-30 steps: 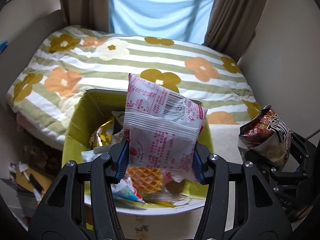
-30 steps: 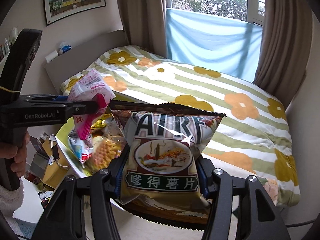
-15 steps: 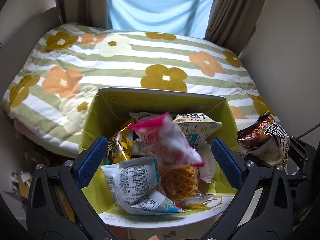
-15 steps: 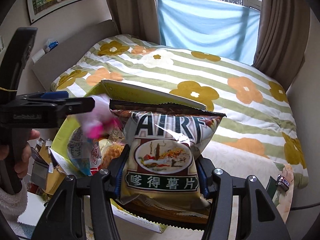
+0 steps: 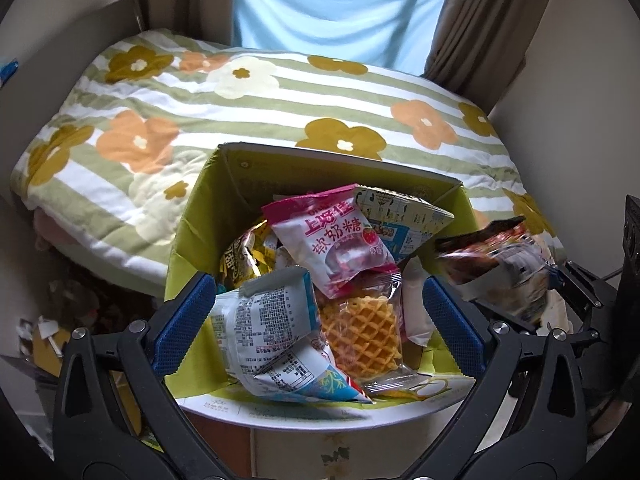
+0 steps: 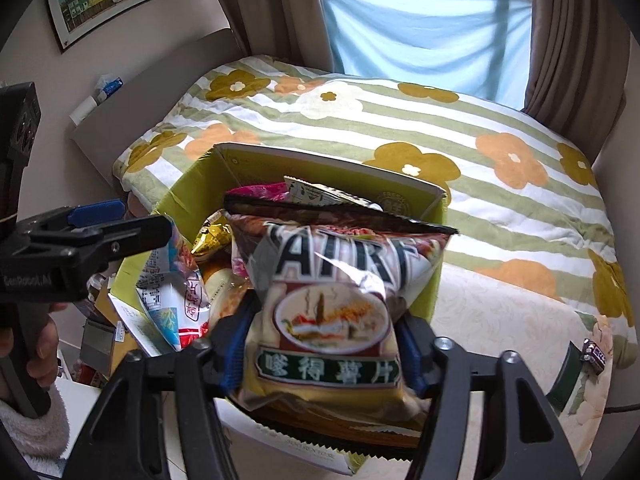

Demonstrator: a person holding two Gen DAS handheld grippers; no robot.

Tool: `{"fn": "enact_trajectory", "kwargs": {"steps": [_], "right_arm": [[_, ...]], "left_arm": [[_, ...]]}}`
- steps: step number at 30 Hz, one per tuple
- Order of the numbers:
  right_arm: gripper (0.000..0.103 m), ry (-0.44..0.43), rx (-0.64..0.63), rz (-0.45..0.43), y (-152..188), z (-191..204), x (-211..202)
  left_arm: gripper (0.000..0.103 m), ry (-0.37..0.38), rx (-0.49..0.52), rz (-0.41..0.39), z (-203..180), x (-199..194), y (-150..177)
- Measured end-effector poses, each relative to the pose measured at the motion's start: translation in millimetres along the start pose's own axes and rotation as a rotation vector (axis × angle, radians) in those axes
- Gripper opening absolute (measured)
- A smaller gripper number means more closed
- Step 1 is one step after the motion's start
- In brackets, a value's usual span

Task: Organize snacks
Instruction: 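Carry both bags over the yellow box and open the left tool to drop the pink bag, then open the right tool to drop the chip bag into the yellow box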

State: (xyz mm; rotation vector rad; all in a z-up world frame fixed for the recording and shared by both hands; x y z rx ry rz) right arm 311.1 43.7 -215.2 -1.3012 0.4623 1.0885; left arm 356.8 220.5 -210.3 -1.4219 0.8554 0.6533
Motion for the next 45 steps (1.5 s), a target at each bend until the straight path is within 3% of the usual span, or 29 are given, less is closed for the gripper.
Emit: {"fn": "enact_trajectory", "kwargs": {"steps": [1, 2, 5, 11, 28, 36, 45], "right_arm": [[0.096, 0.001, -0.003, -0.012, 0.6, 1.4, -0.3], [0.102, -0.001, -0.014, -0.025, 2.3, 3.2, -1.4], [0.102, 0.030, -0.046, -0.040, 8.6, 3.4, -2.3], [0.102, 0.055, -0.054, -0.048, 18.2, 1.6, -8.5], [0.102, 0.137, 0.136, -0.108, 32.7, -33.8, -61.3], [0.102, 0.243, 0.178, -0.166, 45.6, -78.7, -93.6], [0.102, 0.274, 0.238, -0.172, 60.9, -186.8, -128.7]], "left_arm": [[0.103, -0.013, -0.001, -0.004, 0.9, -1.9, 0.6], [0.103, -0.025, 0.002, -0.006, 1.8, -3.4, 1.3], [0.103, -0.058, 0.012, -0.009, 5.8, -6.8, 5.2], [0.103, -0.048, 0.001, 0.006, 7.7, -6.8, 16.5], [0.103, 0.007, 0.121, -0.064, -33.9, -26.0, 12.9], [0.103, 0.025, 0.219, -0.066, -90.5, -22.0, 7.2], [0.103, 0.075, 0.272, -0.070, -203.4, -10.4, -2.2]]}}
Point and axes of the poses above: each gripper's, at about its wrist camera, not at the fingertips, and x roughly the way its jaws point, z to its left, y to its underside, the point moved 8 cm from there along x, roughly the way its jaws point, and after that the axes turned 10 degrees about x, right-handed, at the moved point
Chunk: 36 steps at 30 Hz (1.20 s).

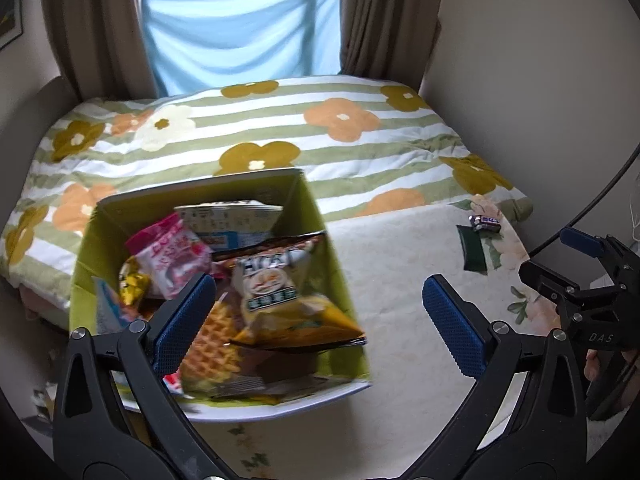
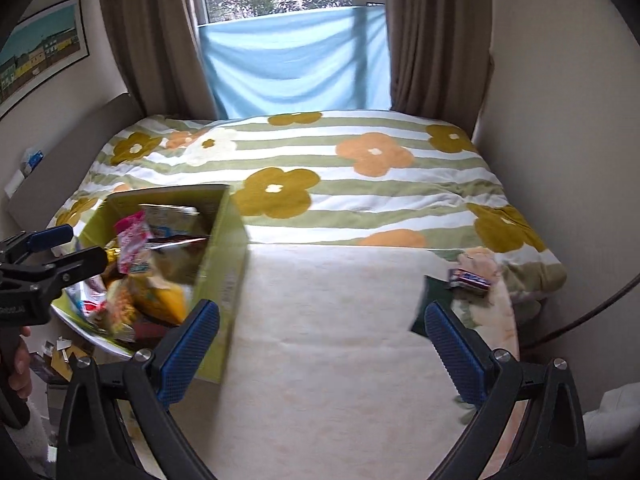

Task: Organize snacks
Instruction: 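Open the right tool to drop the chip bag into the yellow box, then move both tools to the dark green bar and the chocolate bar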

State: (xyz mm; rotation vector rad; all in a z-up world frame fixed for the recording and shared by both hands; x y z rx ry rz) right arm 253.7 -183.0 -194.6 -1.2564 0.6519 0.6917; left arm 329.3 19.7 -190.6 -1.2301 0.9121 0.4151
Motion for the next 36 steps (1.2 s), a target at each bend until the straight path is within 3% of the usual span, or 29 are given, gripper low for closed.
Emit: {"fn": "enact_trajectory", "kwargs": {"steps": [3, 8, 16, 20, 28, 36], "right_arm": [[0.102, 0.021, -0.037, -0.002, -5.9, -38.9, 1.8], [0.102, -0.015, -0.066, 0.005, -17.7, -96.1, 14.2], [0.102, -0.082, -0.172, 0.035, -32.5, -158.3, 58.1], [0.102, -0.080, -0.242, 0.063, -26.7, -176.8, 90.6], [0.099, -0.075, -0.328, 0.079, -17.4, -206.5, 147.6], [0.098, -0.134, -0.387, 0.098, -20.2, -220.4, 178.5]], "left_arm": [[0.103, 0.044, 0.000, 0.013, -41.8, 16.3, -11.4], [0.103, 0.133, -0.034, 0.024, -107.4, 53.5, -26.9], [0.103, 0.182, -0.081, 0.067, -191.5, 132.6, -31.2], [0.103, 0.175, -0.059, 0.106, -225.4, 178.7, -21.1], [0.102, 0.170, 0.004, 0.123, -257.3, 246.8, -11.7], [0.085, 0.141, 0.079, 0.138, -277.3, 281.0, -9.3]]}}
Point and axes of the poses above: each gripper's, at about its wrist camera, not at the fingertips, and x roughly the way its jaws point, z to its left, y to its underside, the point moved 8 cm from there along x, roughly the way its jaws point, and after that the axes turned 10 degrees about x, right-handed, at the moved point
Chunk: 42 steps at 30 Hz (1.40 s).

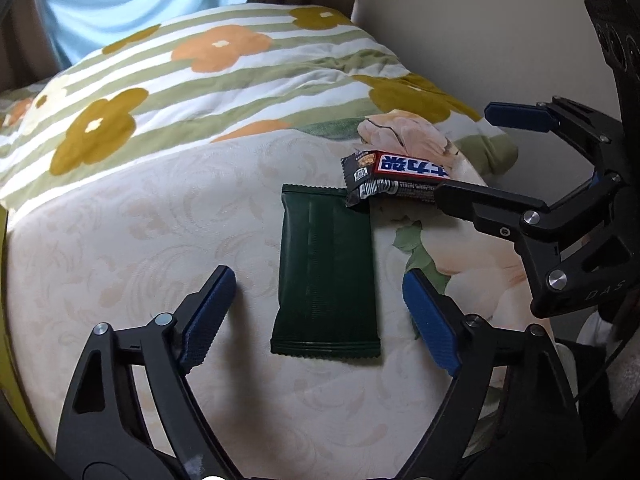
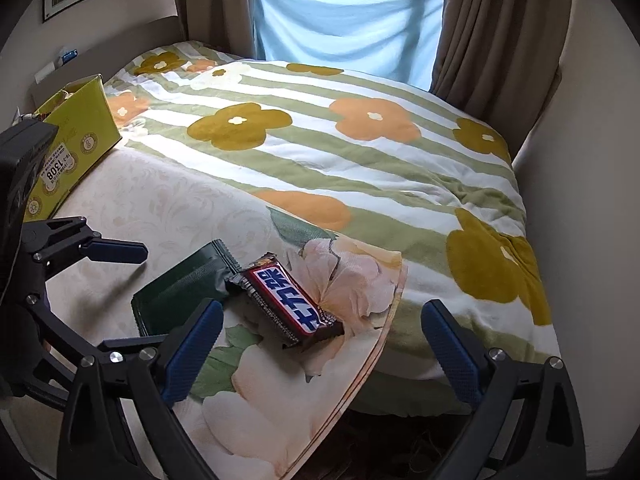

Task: Organize snacks
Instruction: 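Move both tools to the dark green bar and the chocolate bar, then grasp the dark green bar with the left tool while the right tool grasps the chocolate bar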

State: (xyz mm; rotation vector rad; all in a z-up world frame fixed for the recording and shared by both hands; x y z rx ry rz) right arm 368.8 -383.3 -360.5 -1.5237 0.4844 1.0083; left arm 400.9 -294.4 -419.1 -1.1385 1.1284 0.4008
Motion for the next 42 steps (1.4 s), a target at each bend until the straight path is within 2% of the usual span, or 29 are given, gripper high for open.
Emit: {"fn": "enact_trajectory", "kwargs": {"steps": [2, 4, 8, 10, 14, 21, 26, 30, 32, 38, 42], "right_arm": [[0.091, -0.032, -0.026, 0.013, 0.3, 2.3, 4.6], [0.089, -0.056, -0.057, 0.031, 1.3, 5.2, 10.0], [0.080, -0.101, -0.095, 0.065, 4.6, 10.5, 18.9], [0.080, -0.098, -0.112, 0.070, 5.5, 12.5, 20.7], [0.080, -0.108, -0.135, 0.074, 4.4, 15.2, 21.7], [0.079, -0.099, -0.149, 0.081, 0.8, 13.2, 24.1], [0.057, -0.104, -0.167, 0.101, 1.8, 19.9, 30.2], [0.046, -0.108, -0.178, 0.116, 6.0, 26.5, 34.1], [0.034, -0.114, -0.178, 0.114, 8.2, 29.8, 33.7], [0.032, -0.140, -0.154, 0.095, 8.6, 40.1, 23.8], [0.032, -0.153, -0.105, 0.053, -5.0, 45.2, 8.1]], "left_arm": [[0.085, 0.006, 0.015, -0.012, -3.3, 1.4, -2.2], [0.083, -0.007, 0.036, -0.014, -4.9, 2.8, -3.6], [0.065, -0.061, 0.095, -0.001, -6.7, 5.2, -6.5], [0.061, -0.058, 0.097, 0.007, -5.8, 5.5, -8.5], [0.041, -0.057, 0.099, 0.023, -3.0, 4.0, -11.3], [0.041, -0.069, 0.079, 0.042, 2.1, 1.7, -10.6], [0.041, -0.084, 0.026, 0.052, 14.7, -2.5, -4.7], [0.041, -0.093, -0.001, 0.042, 23.5, -9.7, -4.5], [0.041, -0.099, -0.010, 0.039, 26.8, -12.0, -5.7], [0.041, -0.105, -0.035, 0.013, 32.1, -25.9, -10.9], [0.041, -0.112, -0.070, -0.014, 37.4, -47.0, -16.7]]}}
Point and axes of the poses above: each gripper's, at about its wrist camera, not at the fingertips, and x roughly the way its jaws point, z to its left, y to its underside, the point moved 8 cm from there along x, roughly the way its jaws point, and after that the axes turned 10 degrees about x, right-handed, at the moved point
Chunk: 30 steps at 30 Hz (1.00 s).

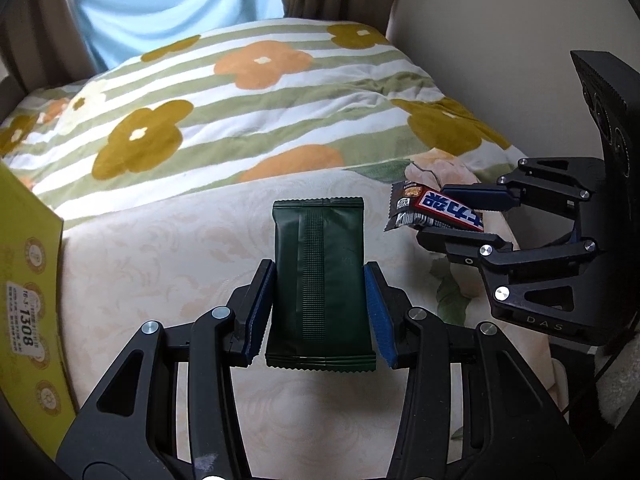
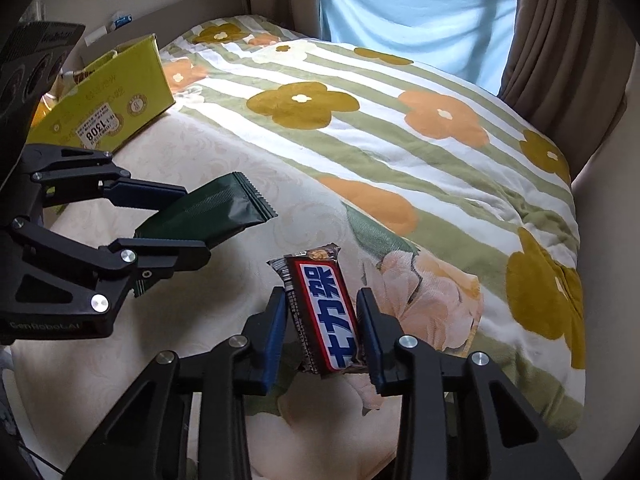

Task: Organize snacks
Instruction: 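Grasp the dark green bar with the left tool while the right tool grasps the chocolate bar, then carry both bars over the yellow box and open both tools to drop them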

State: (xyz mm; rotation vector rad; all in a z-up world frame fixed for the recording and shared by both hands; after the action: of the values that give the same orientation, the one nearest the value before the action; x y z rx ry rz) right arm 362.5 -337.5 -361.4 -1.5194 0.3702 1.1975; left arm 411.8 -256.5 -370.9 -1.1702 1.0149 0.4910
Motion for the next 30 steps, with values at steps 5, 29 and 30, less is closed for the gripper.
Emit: {"fn": "enact_trajectory", "kwargs": {"steps": [5, 29, 30], "right_arm": [[0.032, -0.007, 0.029, -0.070, -26.4, 17.6, -34.4], [0.032, -0.078, 0.126, -0.216, -179.4, 256.6, -87.6], [0.032, -0.084, 0.137, -0.212, -181.9, 265.0, -82.8]], "left_arm": [[0.041, -0.026, -0.051, -0.059, 21.6, -48.3, -14.7], [0.041, -0.166, -0.307, -0.212, 313.1, -255.7, 39.7], [0.041, -0.159, -0.320, -0.200, 328.8, -256.0, 48.9]]}}
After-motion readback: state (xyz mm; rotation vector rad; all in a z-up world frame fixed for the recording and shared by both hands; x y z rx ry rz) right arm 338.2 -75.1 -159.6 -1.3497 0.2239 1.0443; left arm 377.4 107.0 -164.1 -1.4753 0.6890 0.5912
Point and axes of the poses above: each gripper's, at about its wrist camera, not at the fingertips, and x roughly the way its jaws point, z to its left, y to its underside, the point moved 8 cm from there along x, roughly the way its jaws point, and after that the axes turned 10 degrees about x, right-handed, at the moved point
